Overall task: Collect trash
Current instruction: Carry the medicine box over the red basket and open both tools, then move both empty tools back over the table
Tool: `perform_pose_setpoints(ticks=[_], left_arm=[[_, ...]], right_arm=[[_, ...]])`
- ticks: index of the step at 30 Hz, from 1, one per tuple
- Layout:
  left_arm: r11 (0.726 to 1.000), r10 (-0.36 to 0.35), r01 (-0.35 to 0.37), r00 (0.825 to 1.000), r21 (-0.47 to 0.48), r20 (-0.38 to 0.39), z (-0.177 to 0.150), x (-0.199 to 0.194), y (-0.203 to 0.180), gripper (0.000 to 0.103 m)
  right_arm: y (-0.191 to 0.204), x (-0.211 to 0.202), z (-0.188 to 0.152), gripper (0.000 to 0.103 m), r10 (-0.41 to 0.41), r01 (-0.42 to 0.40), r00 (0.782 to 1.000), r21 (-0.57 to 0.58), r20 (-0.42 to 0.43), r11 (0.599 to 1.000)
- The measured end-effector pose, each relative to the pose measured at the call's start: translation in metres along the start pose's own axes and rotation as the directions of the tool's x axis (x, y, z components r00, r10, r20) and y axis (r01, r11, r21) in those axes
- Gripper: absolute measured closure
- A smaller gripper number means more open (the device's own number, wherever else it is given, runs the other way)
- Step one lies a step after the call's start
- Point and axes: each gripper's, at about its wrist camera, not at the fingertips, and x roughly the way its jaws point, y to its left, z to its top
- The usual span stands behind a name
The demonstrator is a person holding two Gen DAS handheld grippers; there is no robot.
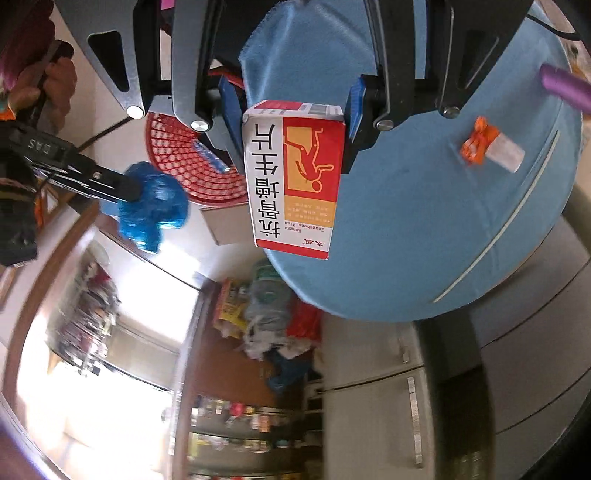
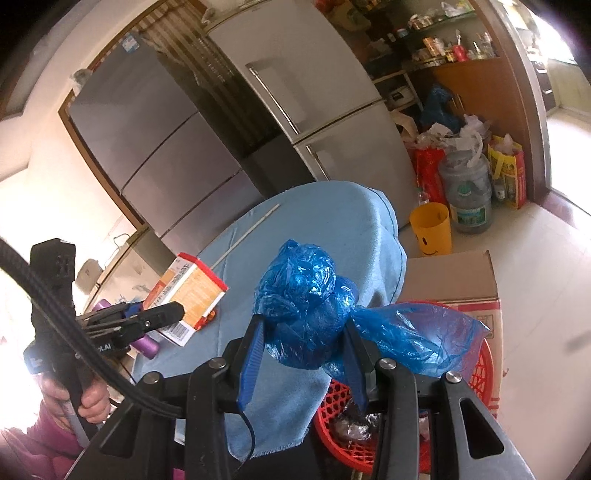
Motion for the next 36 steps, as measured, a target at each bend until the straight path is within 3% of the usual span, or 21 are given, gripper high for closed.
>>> perform_pose_setpoints(ticks=[6,11,14,15,19,26,31,33,36], left_arm=[[0.990,-0.120,0.122,0.992,0.067,-0.040,-0.001,0.020,-0.028,0.054],[0.981,-0.177,0.182,0.982,0.066,-0.072,-0.001,0.042,-0.040,0.054],[0.971,-0.227,0.233,0.969,0.057,-0.097,0.000,0.057,-0.042,0.054],[0.966,-0.247,0.254,0.962,0.055,-0.113,0.000,0.062,-0.044,0.054],[0.962,-0.263,0.271,0.953,0.037,-0.147,0.000,0.078,-0.046,0.041],[0.982,-0.184,0.186,0.977,0.011,-0.106,-0.013,0.063,-0.011,0.041],[0.998,-0.045,0.042,0.996,-0.049,-0.073,-0.052,0.034,0.039,0.040],[0.995,-0.001,-0.007,0.997,-0.103,-0.078,-0.074,0.024,0.063,0.040],[0.968,0.099,-0.118,0.991,-0.219,-0.094,-0.113,0.000,0.110,0.040]], right_arm=[[-0.013,-0.003,-0.001,0.059,0.005,-0.005,1.000,0.051,0.001,0.999],[-0.027,-0.003,-0.002,0.058,0.009,-0.008,1.000,0.102,-0.004,0.995],[-0.038,-0.003,-0.004,0.058,0.006,-0.005,1.000,0.143,-0.008,0.990],[-0.042,-0.002,-0.003,0.053,0.002,-0.001,1.000,0.156,-0.011,0.988],[-0.049,-0.002,-0.003,0.052,-0.012,0.014,1.000,0.174,-0.011,0.985],[-0.048,-0.008,0.003,0.052,-0.016,0.012,1.000,0.161,0.025,0.987],[-0.044,-0.006,0.005,0.052,0.004,-0.009,1.000,0.156,0.030,0.988],[-0.038,0.000,0.004,0.052,0.017,-0.020,1.000,0.142,0.019,0.990],[-0.027,0.010,0.002,0.052,0.043,-0.042,0.999,0.123,-0.006,0.992]])
